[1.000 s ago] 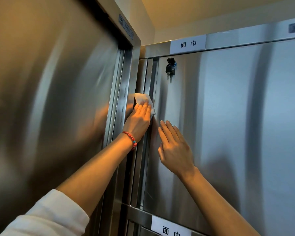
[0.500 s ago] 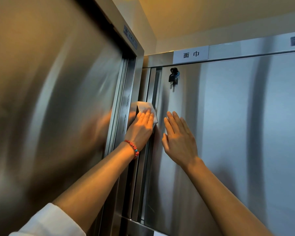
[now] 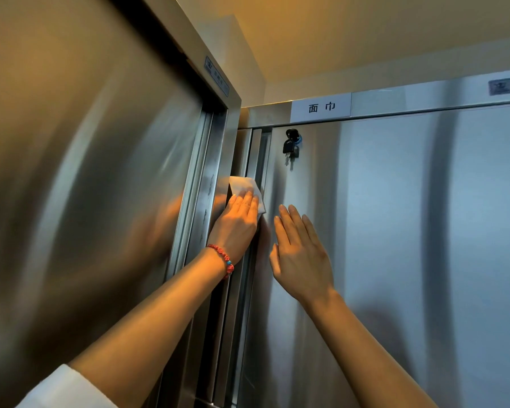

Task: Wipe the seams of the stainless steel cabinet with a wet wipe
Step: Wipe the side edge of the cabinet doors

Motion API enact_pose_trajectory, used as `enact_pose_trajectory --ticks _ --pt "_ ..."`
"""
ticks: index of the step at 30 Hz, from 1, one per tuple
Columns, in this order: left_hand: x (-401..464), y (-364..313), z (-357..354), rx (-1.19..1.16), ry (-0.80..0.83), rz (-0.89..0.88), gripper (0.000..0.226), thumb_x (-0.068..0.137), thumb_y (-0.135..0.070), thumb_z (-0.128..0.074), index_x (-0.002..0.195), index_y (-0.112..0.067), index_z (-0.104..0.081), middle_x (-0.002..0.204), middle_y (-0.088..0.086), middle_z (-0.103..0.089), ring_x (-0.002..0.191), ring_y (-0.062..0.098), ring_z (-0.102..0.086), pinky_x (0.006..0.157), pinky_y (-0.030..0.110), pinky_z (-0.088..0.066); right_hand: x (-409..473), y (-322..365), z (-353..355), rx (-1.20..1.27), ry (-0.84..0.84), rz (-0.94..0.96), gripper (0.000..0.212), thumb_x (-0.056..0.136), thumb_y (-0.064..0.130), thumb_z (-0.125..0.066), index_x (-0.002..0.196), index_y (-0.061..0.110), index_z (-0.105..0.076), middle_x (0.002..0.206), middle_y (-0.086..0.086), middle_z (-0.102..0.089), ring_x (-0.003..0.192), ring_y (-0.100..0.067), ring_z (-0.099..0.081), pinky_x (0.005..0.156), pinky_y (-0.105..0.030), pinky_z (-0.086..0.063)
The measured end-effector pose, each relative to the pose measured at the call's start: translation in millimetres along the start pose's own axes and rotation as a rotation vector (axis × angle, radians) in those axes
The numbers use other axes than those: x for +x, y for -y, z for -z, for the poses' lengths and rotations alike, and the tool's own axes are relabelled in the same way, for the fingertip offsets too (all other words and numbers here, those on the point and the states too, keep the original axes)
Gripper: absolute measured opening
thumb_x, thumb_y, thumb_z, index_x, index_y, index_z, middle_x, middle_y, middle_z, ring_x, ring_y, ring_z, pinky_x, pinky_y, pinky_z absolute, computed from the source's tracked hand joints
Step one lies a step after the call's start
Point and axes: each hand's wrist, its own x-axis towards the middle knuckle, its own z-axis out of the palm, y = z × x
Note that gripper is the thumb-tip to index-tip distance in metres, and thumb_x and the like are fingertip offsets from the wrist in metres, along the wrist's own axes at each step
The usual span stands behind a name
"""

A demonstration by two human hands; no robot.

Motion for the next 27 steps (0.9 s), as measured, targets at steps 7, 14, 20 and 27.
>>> enact_pose_trajectory --ticks 7,14,20,27 --pt "10.4 3.4 5.0 -0.005 -0.005 -0.002 0.051 0.101 -0.008 -0.021 0.146 0.003 0.002 0.154 0.022 -0.001 0.144 0.030 -0.002 0.114 0.034 0.006 -0.5 0.5 0.4 0.012 0.000 -0.004 0.053 0.082 0.025 -0.065 0.128 0.002 -0.056 0.136 -0.017 -0.050 0.130 -0.031 -0.043 0.109 -0.045 -0.029" --pt "3.1 -0.3 2.2 -0.064 -0.005 0.017 0.053 0.101 -0.007 -0.023 0.146 0.001 0.004 0.155 0.019 0.002 0.144 0.027 0.002 0.110 0.031 0.012 -0.2 0.2 2.3 0.022 0.010 -0.005 0.054 0.080 0.026 -0.068 0.127 0.003 -0.056 0.135 -0.017 -0.051 0.130 -0.031 -0.043 0.108 -0.046 -0.030" --pt "8.5 1.4 6.1 -0.034 -0.008 0.010 0.053 0.101 -0.006 -0.024 0.146 0.001 0.002 0.155 0.020 0.001 0.144 0.027 0.000 0.110 0.031 0.011 -0.2 -0.5 1.7 0.020 0.029 -0.005 0.054 0.083 0.027 -0.063 0.130 0.004 -0.054 0.138 -0.016 -0.048 0.132 -0.030 -0.040 0.110 -0.045 -0.028" --pt "5.2 0.9 3.2 -0.051 0.004 0.017 0.050 0.103 -0.011 -0.019 0.146 0.000 0.003 0.155 0.019 0.003 0.144 0.026 0.003 0.109 0.030 0.015 -0.5 -1.4 0.9 0.039 0.051 -0.003 0.054 0.085 0.026 -0.060 0.132 0.003 -0.051 0.140 -0.017 -0.046 0.134 -0.031 -0.038 0.111 -0.045 -0.029"
